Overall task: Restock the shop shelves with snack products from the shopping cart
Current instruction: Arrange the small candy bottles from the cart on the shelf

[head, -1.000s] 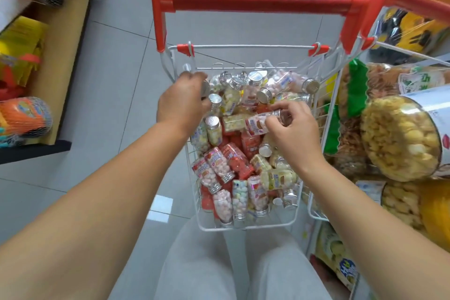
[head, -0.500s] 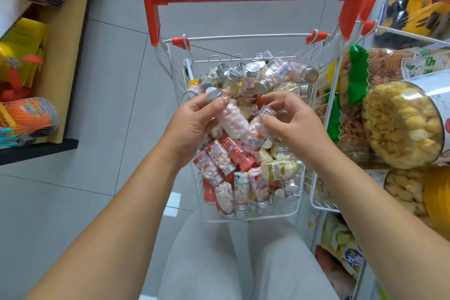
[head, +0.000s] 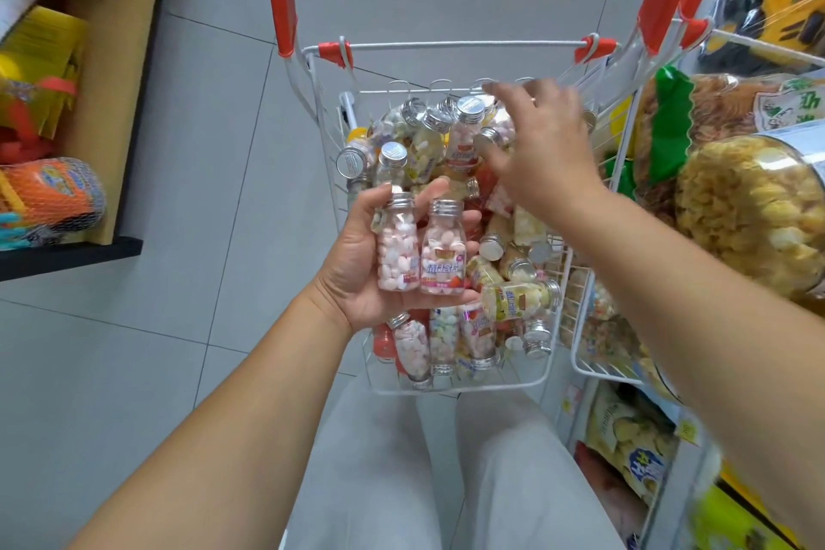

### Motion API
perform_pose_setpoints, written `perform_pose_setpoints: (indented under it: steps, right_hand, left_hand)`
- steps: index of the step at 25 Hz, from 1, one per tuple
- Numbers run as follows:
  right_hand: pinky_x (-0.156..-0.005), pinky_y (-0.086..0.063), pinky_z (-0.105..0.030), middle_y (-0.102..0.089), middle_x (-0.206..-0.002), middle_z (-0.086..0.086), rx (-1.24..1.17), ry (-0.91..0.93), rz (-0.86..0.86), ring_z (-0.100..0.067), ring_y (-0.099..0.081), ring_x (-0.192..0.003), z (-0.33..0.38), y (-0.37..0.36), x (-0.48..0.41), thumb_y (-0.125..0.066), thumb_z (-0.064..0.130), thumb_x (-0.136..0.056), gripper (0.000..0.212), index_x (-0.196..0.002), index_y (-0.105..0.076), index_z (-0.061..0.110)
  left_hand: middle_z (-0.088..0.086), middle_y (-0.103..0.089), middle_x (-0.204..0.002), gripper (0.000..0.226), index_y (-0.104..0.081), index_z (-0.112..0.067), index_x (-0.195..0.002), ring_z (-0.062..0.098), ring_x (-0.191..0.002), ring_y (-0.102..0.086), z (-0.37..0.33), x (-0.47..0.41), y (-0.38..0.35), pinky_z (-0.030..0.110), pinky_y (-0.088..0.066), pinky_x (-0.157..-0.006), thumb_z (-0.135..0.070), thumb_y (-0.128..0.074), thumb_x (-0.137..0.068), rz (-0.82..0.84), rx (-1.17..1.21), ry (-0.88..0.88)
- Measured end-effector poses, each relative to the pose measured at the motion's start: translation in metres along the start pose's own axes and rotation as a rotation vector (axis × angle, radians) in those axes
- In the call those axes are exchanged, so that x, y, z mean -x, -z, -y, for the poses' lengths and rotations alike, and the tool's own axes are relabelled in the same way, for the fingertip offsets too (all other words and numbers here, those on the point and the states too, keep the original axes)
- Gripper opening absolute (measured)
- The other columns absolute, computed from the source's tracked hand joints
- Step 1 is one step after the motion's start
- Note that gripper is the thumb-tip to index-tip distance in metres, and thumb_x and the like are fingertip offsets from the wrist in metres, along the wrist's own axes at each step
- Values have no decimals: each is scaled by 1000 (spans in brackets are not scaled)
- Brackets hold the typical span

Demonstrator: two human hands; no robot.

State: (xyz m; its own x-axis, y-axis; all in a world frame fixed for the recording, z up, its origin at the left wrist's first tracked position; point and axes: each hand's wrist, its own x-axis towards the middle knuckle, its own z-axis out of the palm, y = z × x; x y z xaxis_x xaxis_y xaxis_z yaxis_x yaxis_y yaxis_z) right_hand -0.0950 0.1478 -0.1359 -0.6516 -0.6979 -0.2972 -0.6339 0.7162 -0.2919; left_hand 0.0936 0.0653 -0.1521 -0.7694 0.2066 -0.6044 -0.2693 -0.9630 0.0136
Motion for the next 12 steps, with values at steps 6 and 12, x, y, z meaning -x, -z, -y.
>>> perform_pose_setpoints:
  steps: [6, 12]
  right_hand:
    - [-98, -35, -47, -39, -138, -13, 359, 143, 117, -35, -28, -130, -12, -28, -30, -62, 24, -89, 68, -147, -28, 26]
    - [-90, -34, -48, -51, -123, -11, 412, 325, 86, -34, -38, -120, -18, -23, -36, -53, 44, -94, 44, -126, -45, 15]
  left_hand:
    - [11, -66, -126, 60, -67, -32, -125, 30, -104, -66, -6, 7, 3, 63, -50, -89, -66, -37, -88, 4, -82, 64]
    - [12, -69, -118, 55, -69, -30, -121, 31, -101, -70, -8, 6, 7, 59, -57, -79, -66, -47, -86, -53, -141, 45]
